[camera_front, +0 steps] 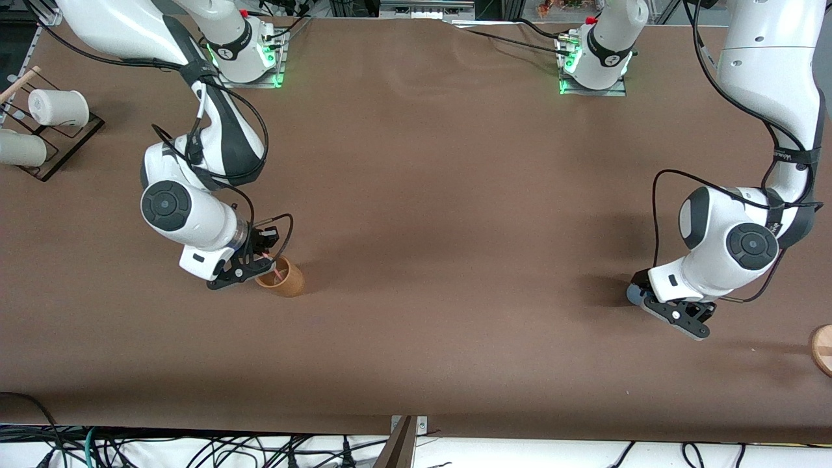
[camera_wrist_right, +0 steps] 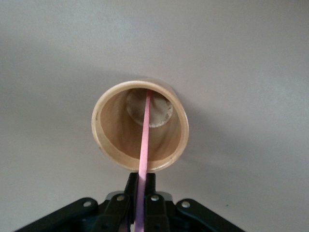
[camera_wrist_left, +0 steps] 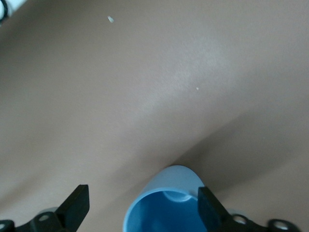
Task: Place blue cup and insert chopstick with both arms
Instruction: 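Pull the pink straw out with the right gripper while the left gripper grasps the cup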
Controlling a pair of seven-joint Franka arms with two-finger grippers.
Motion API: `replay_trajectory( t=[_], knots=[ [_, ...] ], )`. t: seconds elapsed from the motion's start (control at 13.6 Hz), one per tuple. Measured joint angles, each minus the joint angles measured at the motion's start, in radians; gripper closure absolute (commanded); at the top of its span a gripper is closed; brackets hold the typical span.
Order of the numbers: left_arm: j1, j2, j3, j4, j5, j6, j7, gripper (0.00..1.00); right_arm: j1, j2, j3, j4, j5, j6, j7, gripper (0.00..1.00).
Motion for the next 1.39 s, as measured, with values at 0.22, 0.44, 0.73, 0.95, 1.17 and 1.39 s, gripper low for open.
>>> replay_trajectory(
  t=[0.22,0.44,0.73,0.95,1.17,1.39],
  knots=[
    [0.014,-0.002,0.002,0.003,0.0,-0.001,0.011,0.0,0.0,-0.002,0.0,0.067,0.0,-0.102,0.0,0.95],
    [0.041,0.0,0.002,0.0,0.0,-0.003,0.036,0.0,0.0,-0.016,0.001,0.18,0.0,-0.299,-0.002,0.95],
    [0.042,0.015,-0.003,-0.012,-0.004,-0.004,0.04,1.0,0.0,-0.049,0.022,0.315,0.0,-0.546,-0.003,0.95],
    [0.041,0.023,-0.007,-0.02,-0.01,-0.008,0.04,1.0,0.001,-0.069,0.035,0.427,0.001,-0.711,-0.004,0.95],
    [0.04,0.022,-0.01,-0.019,-0.069,-0.012,0.04,1.0,0.001,-0.083,0.056,0.548,0.002,-0.839,-0.004,0.95],
    [0.042,0.012,-0.075,-0.006,-0.092,-0.012,0.04,1.0,0.001,-0.119,0.07,0.613,0.002,-0.941,-0.004,0.94]
  ],
)
